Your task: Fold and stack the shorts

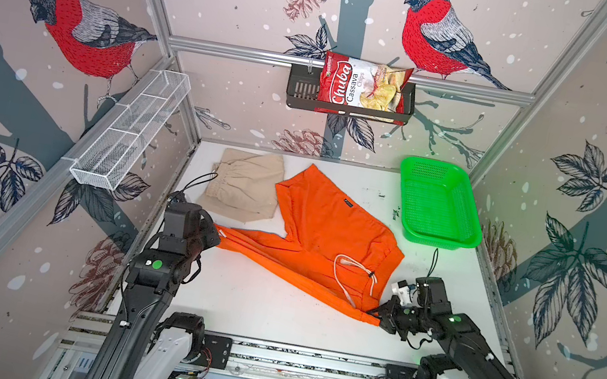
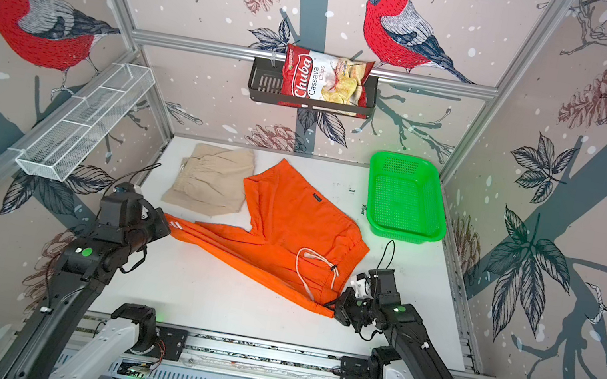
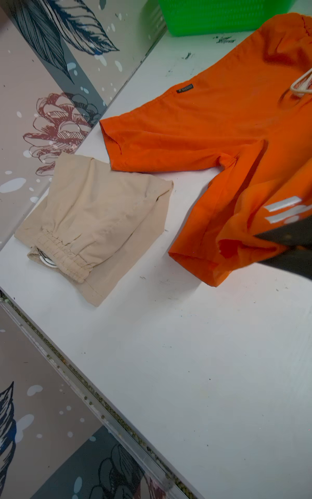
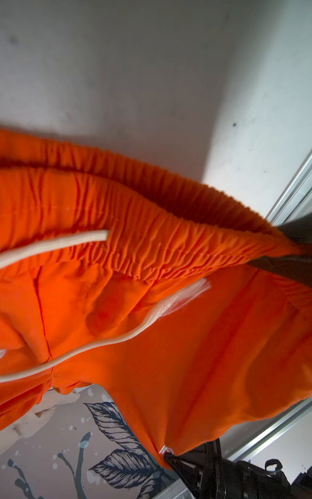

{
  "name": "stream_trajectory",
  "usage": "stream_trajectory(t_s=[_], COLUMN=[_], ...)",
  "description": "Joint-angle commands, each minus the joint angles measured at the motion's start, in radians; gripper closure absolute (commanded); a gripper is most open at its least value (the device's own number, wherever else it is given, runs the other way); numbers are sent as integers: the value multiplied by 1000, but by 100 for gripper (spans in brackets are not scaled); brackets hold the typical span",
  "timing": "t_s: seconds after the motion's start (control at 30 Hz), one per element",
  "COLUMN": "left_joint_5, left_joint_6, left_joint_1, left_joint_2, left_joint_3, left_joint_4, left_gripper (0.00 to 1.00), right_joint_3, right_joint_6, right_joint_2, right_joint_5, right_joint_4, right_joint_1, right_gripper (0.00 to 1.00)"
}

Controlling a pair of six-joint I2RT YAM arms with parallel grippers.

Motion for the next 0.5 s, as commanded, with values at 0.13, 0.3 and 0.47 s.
stream_trajectory(t_s=[0.13, 0.3, 0.47], left_joint_5=[-19, 74, 91], left_joint_6=[2, -18, -9], left_joint_1=[3, 1, -7], left_joint_2=[-40, -10, 33], left_joint_3=[23, -19, -38], left_joint_4=[19, 92, 125], left_gripper=[100, 100, 100], right_joint_3=[23, 28, 27], right_joint_6=[29, 141, 140], right_joint_2=[-127, -248, -246], right_joint_5=[206, 207, 294], right_joint_4=[-369, -340, -381], right_joint_1=[18, 18, 15], right_gripper=[100, 100, 100])
